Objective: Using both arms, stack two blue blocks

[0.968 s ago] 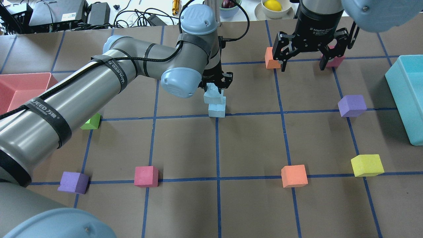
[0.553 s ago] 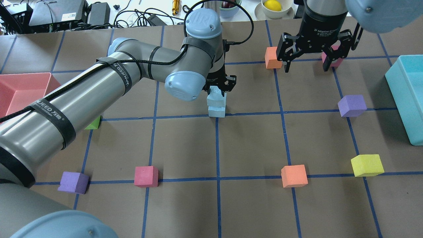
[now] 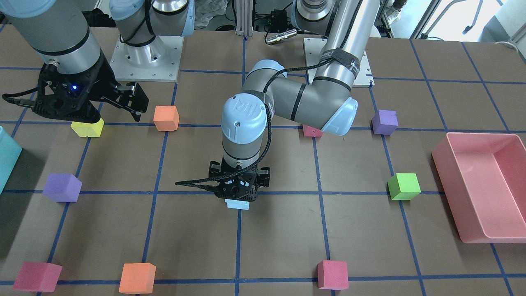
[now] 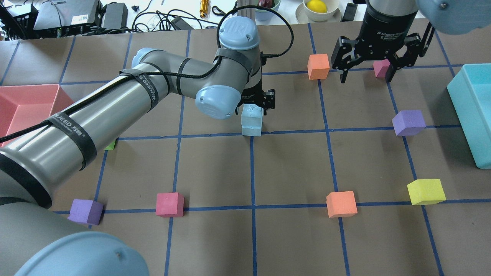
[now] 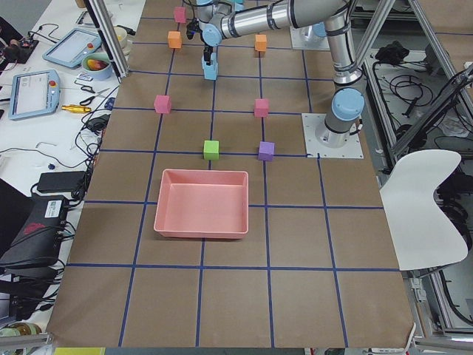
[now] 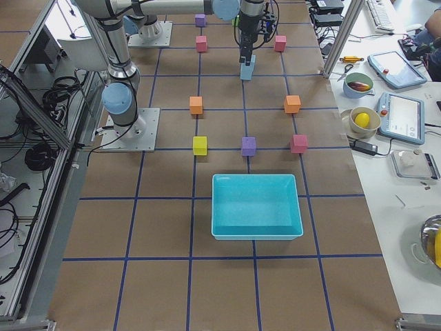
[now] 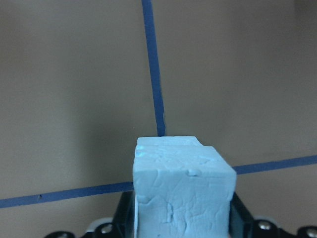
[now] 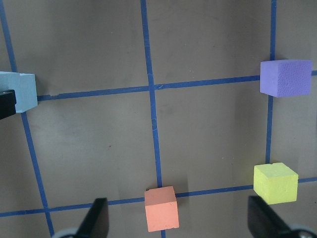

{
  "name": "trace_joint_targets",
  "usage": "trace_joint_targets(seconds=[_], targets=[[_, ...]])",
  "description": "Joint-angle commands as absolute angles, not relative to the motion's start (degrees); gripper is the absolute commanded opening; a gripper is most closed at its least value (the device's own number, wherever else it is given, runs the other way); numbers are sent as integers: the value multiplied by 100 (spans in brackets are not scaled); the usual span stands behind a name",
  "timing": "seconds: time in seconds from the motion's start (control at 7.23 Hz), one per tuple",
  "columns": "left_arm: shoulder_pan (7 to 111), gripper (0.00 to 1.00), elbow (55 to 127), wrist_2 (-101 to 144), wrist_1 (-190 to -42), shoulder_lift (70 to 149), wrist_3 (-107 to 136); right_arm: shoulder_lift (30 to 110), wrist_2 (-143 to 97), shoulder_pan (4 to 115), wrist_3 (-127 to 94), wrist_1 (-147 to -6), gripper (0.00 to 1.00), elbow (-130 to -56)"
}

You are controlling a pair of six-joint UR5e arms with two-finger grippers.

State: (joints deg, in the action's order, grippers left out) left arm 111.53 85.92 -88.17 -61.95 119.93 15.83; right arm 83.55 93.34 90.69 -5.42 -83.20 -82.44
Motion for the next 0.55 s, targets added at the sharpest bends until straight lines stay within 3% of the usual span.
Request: trace_joint_targets(seconds=[0.0, 0.41], targets=[[11110, 100, 8491, -8903, -6266, 11683, 1530, 8506, 9317, 9079, -563, -8332, 100, -8445], [10024, 100, 8244, -8929, -7632, 10604, 561, 8640, 9308, 9053, -519, -8578, 100, -8719]])
